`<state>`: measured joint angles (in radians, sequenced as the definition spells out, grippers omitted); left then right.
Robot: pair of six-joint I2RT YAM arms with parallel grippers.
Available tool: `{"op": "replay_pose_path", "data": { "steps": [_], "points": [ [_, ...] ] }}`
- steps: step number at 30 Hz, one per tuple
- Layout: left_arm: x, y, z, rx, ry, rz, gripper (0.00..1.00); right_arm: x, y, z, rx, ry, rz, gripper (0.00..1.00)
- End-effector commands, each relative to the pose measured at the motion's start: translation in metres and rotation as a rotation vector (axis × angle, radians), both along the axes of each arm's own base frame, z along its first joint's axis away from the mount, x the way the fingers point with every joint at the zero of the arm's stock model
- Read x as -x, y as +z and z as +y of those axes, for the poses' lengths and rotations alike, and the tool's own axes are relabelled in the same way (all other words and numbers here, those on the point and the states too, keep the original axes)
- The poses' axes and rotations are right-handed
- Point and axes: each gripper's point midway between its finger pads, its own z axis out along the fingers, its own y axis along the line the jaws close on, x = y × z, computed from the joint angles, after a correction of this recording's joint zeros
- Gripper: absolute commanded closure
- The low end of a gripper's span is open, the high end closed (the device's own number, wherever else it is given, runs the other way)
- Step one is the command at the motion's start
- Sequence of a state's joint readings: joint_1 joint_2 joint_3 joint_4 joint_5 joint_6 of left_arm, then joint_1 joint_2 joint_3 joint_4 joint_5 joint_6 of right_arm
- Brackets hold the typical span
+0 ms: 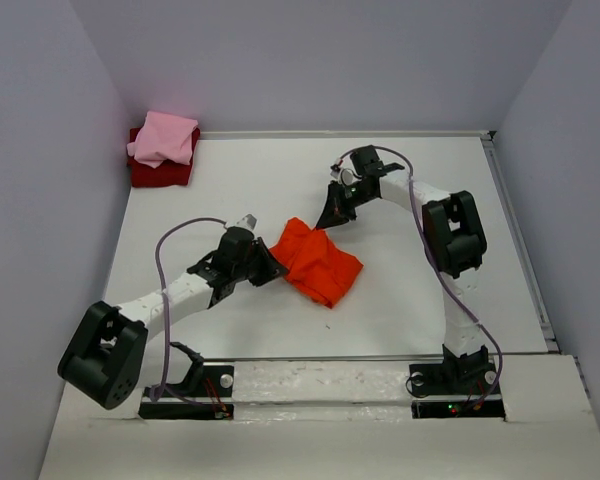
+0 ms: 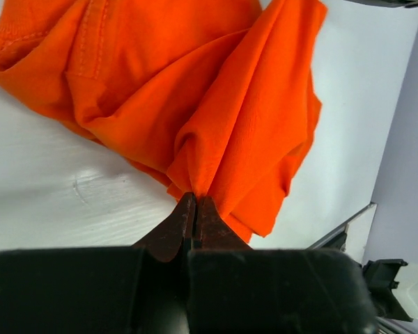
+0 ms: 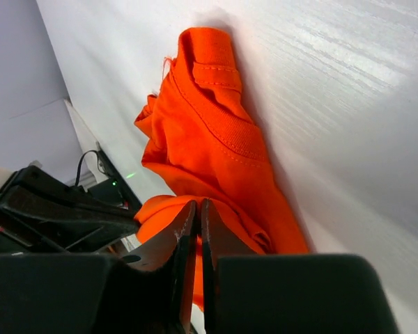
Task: Fold and stack the t-shirts
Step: Smooth out wrinkles on the folded tshirt
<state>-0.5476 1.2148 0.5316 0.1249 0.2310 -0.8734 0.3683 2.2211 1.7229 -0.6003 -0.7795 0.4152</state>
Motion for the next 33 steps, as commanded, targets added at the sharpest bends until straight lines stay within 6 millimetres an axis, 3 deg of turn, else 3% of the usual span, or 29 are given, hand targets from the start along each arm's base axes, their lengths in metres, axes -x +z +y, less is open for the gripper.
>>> {"op": "replay_pose_path", "data": {
  "steps": [1, 3, 7, 11, 15, 20, 21, 23, 24, 25, 27, 29, 33],
  "points": [
    [0.023, -0.038, 0.013, -0.076, -0.025, 0.095, 0.97, -0.039, 0.0, -0.002, -0.036, -0.044, -0.145, 0.78],
    [0.025, -0.052, 0.016, -0.098, -0.023, 0.12, 0.97, -0.038, -0.004, -0.002, -0.037, -0.038, -0.141, 0.73],
    [0.024, -0.069, 0.018, -0.093, -0.005, 0.16, 0.98, -0.034, -0.01, 0.0, -0.021, -0.034, -0.14, 0.76],
    [0.012, -0.071, 0.026, -0.095, 0.04, 0.155, 0.99, -0.034, -0.014, -0.001, -0.014, -0.036, -0.148, 0.78],
    [-0.004, -0.06, 0.029, -0.095, 0.056, 0.123, 0.99, -0.034, -0.011, -0.002, -0.014, -0.036, -0.154, 0.71],
    [-0.022, -0.037, 0.035, -0.144, 0.08, 0.063, 0.97, -0.03, 0.011, -0.003, -0.028, -0.033, -0.186, 0.69],
    [-0.025, -0.031, 0.036, -0.155, 0.083, 0.047, 0.91, -0.027, 0.012, -0.004, -0.027, -0.032, -0.184, 0.69],
    [-0.037, -0.009, 0.038, -0.176, 0.091, -0.017, 0.69, -0.021, 0.023, -0.006, -0.03, -0.026, -0.189, 0.69],
    [-0.041, -0.001, 0.039, -0.182, 0.094, -0.046, 0.52, -0.019, 0.025, -0.007, -0.03, -0.025, -0.19, 0.69],
    [-0.048, 0.017, 0.04, -0.18, 0.097, -0.102, 0.23, -0.013, 0.03, -0.009, -0.029, -0.023, -0.192, 0.69],
    [-0.056, 0.035, 0.041, -0.176, 0.102, -0.161, 0.05, -0.006, 0.033, -0.011, -0.029, -0.021, -0.19, 0.7],
    [-0.064, 0.058, 0.041, -0.161, 0.108, -0.221, 0.01, 0.004, 0.031, -0.015, -0.019, -0.018, -0.171, 0.7],
    [-0.068, 0.068, 0.047, -0.187, 0.106, -0.216, 0.01, 0.021, 0.024, -0.023, 0.003, -0.012, -0.141, 0.71]
  ]
}}
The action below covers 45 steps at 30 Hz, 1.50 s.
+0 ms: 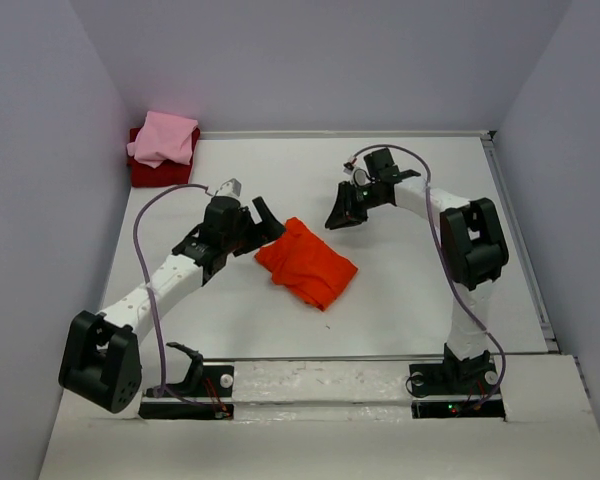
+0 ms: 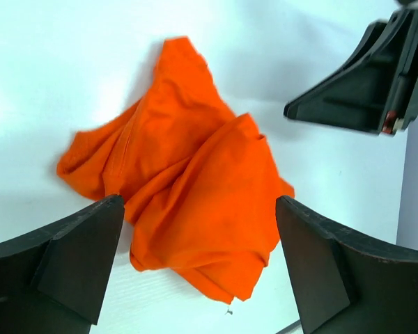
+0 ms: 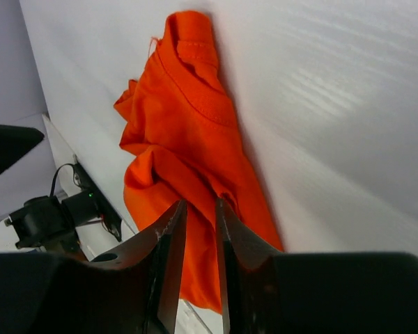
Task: Fold and stack the t-shirts
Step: Smooth out wrinkles on the folded tshirt
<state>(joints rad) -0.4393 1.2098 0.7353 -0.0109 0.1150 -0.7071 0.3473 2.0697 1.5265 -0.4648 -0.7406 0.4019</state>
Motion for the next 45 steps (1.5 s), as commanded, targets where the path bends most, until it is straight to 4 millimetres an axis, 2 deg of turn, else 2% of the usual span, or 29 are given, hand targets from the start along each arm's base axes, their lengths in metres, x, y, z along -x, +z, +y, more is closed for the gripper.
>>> {"op": "replay_pose_path", "data": {
  "steps": [1, 4, 7, 8, 9, 13, 15, 17, 19, 21, 22, 23, 27, 28, 29, 30, 33, 37, 41, 45],
  "points": [
    [-0.006, 0.014, 0.011, -0.066, 0.006, -0.027, 0.01, 0.014, 0.01, -0.007, 0.02, 0.018, -0.035, 0.71],
    [-0.003, 0.007, 0.015, -0.086, 0.01, -0.009, 0.01, 0.023, -0.002, -0.016, 0.069, 0.014, -0.02, 0.81],
    [0.0, -0.014, 0.019, -0.098, 0.007, 0.033, 0.01, 0.034, -0.007, -0.018, 0.072, 0.026, 0.011, 0.81],
    [-0.001, -0.021, 0.017, -0.091, -0.009, 0.05, 0.01, 0.036, -0.001, -0.019, 0.068, 0.024, 0.003, 0.77],
    [-0.001, -0.026, 0.016, -0.078, -0.018, 0.056, 0.01, 0.04, 0.004, -0.021, 0.071, 0.019, -0.001, 0.68],
    [-0.007, -0.035, 0.008, -0.057, -0.054, 0.046, 0.01, 0.049, 0.01, -0.028, 0.095, 0.026, -0.015, 0.52],
    [-0.01, -0.049, 0.007, -0.074, -0.069, 0.071, 0.01, 0.052, 0.009, -0.029, 0.099, 0.038, -0.01, 0.46],
    [-0.014, -0.062, 0.003, -0.082, -0.09, 0.1, 0.02, 0.055, 0.004, -0.031, 0.112, 0.044, -0.002, 0.46],
    [-0.019, -0.073, -0.002, -0.091, -0.115, 0.117, 0.04, 0.057, -0.003, -0.035, 0.137, 0.037, 0.004, 0.5],
    [-0.024, -0.077, -0.004, -0.095, -0.124, 0.122, 0.05, 0.058, -0.008, -0.039, 0.158, 0.028, 0.012, 0.63],
    [-0.026, -0.078, -0.005, -0.099, -0.131, 0.123, 0.05, 0.059, -0.011, -0.04, 0.165, 0.025, 0.02, 0.77],
    [-0.03, -0.081, -0.007, -0.098, -0.135, 0.127, 0.05, 0.061, -0.015, -0.041, 0.172, 0.024, 0.027, 0.81],
    [-0.041, -0.082, -0.013, -0.098, -0.147, 0.127, 0.06, 0.065, -0.019, -0.04, 0.16, 0.037, 0.038, 0.67],
    [-0.044, -0.083, -0.015, -0.099, -0.151, 0.128, 0.07, 0.066, -0.02, -0.04, 0.161, 0.037, 0.04, 0.67],
    [-0.046, -0.083, -0.015, -0.099, -0.15, 0.13, 0.07, 0.066, -0.02, -0.041, 0.163, 0.037, 0.04, 0.68],
    [-0.048, -0.084, -0.016, -0.099, -0.152, 0.131, 0.08, 0.068, -0.024, -0.042, 0.17, 0.035, 0.048, 0.78],
    [-0.053, -0.086, -0.02, -0.101, -0.162, 0.132, 0.09, 0.074, -0.035, -0.046, 0.192, 0.03, 0.078, 0.92],
    [-0.063, -0.082, -0.024, -0.104, -0.171, 0.122, 0.09, 0.084, -0.042, -0.051, 0.207, 0.008, 0.118, 0.92],
    [-0.072, -0.081, -0.027, -0.111, -0.181, 0.116, 0.1, 0.101, -0.042, -0.043, 0.214, 0.014, 0.13, 0.94],
    [-0.083, -0.078, -0.033, -0.109, -0.196, 0.104, 0.1, 0.109, -0.044, -0.039, 0.222, 0.004, 0.136, 0.94]
  ]
}}
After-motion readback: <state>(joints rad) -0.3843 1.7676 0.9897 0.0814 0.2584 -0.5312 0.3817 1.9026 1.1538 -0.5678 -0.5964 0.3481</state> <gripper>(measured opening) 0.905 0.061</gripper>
